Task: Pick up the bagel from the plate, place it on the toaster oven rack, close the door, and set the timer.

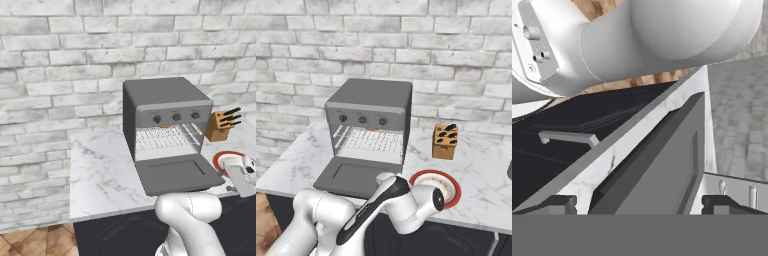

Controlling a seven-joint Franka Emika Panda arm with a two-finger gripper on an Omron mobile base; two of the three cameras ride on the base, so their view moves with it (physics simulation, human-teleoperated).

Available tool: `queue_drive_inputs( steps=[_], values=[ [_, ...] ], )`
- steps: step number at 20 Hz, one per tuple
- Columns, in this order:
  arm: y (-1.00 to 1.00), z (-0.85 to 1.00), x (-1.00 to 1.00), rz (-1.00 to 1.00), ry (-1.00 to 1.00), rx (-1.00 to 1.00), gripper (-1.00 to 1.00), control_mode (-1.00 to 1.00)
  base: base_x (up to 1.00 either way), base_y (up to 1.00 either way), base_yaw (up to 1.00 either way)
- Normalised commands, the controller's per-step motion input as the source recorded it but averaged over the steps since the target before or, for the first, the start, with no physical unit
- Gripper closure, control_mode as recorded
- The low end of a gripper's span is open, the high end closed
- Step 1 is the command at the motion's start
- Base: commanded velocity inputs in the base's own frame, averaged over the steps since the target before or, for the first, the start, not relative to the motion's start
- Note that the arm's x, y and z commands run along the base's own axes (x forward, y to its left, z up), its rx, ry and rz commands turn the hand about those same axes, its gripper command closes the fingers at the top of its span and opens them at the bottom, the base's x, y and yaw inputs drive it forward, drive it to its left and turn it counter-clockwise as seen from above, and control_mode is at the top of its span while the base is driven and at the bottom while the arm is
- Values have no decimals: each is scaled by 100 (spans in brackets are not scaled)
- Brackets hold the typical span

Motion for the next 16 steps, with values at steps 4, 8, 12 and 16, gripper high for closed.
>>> queue_drive_inputs(
  steps=[4,8,12,16],
  values=[
    [0,-17,22,-1,0,0,-100,-100,0,0,0],
    [0,-26,15,-1,0,0,-100,-100,0,0,0],
    [0,-28,10,-1,0,0,-100,-100,0,0,0],
    [0,-24,9,-2,0,0,-100,-100,0,0,0]
  ],
)
